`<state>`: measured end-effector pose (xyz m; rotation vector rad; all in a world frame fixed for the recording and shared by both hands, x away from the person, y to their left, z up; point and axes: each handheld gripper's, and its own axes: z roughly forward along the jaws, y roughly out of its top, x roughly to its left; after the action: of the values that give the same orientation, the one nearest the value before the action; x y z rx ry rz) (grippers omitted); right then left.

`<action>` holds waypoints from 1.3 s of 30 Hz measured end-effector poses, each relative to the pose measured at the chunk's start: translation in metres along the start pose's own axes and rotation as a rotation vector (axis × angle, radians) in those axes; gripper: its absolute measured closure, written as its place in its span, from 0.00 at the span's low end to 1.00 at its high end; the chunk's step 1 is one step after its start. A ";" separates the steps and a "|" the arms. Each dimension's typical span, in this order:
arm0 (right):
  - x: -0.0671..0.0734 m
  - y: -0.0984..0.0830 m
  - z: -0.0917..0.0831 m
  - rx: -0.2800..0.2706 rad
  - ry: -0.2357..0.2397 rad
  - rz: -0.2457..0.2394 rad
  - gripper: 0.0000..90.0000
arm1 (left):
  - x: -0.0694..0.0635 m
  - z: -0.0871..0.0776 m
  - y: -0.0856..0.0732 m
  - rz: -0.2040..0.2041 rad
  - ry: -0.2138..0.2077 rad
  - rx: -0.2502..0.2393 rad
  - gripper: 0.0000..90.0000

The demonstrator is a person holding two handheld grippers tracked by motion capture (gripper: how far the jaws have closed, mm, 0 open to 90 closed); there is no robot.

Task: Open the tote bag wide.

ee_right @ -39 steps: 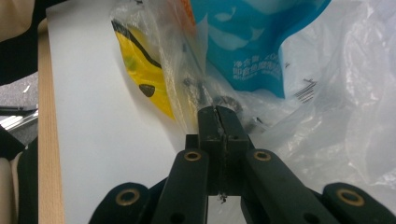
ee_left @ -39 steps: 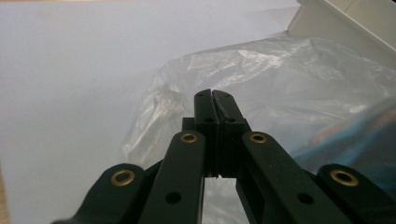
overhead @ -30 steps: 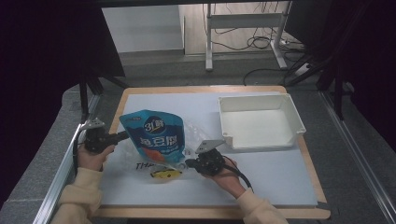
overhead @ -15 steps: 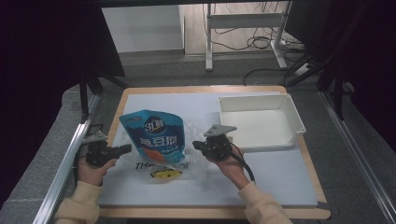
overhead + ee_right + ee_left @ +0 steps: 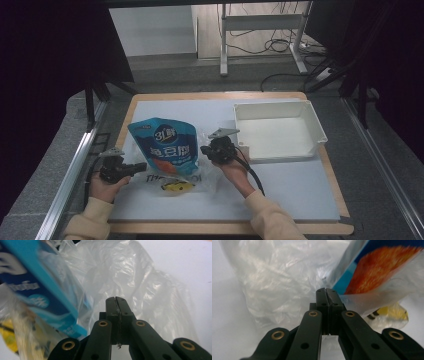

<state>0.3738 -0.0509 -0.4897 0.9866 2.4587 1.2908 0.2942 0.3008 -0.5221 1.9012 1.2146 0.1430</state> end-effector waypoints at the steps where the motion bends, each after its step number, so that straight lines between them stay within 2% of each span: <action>1: 0.001 0.000 0.006 0.004 0.001 0.002 0.99 | 0.000 0.001 -0.002 0.002 0.001 0.007 1.00; 4: 0.004 0.002 0.018 0.022 -0.018 -0.013 0.99 | 0.000 0.003 -0.006 -0.001 -0.004 0.019 1.00; 5: 0.006 0.001 0.028 0.041 -0.050 -0.021 0.99 | 0.000 0.004 -0.008 -0.003 -0.006 0.027 1.00; 6: 0.006 0.001 0.028 0.041 -0.050 -0.021 0.99 | 0.000 0.004 -0.008 -0.003 -0.006 0.027 1.00; 7: 0.005 -0.001 0.035 0.068 -0.094 -0.024 0.99 | 0.000 0.004 -0.009 -0.001 -0.007 0.033 1.00; 8: 0.005 -0.001 0.035 0.068 -0.094 -0.024 0.99 | 0.000 0.005 -0.010 -0.001 -0.008 0.039 1.00; 9: 0.003 -0.005 0.041 0.092 -0.122 -0.013 0.99 | 0.000 0.006 -0.011 0.001 -0.010 0.043 1.00; 13: -0.002 -0.009 0.045 0.100 -0.155 0.002 0.99 | -0.002 0.009 -0.018 -0.002 -0.015 0.069 1.00; 27: -0.020 -0.019 0.047 0.098 -0.195 0.038 0.98 | -0.001 0.004 -0.029 -0.020 -0.005 0.086 1.00; 39: -0.022 -0.021 0.046 0.083 -0.204 0.047 0.98 | -0.004 0.000 -0.036 -0.014 0.000 0.096 1.00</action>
<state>0.4017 -0.0428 -0.5367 1.1420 2.3618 1.0507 0.2671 0.3036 -0.5458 1.9753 1.2539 0.0781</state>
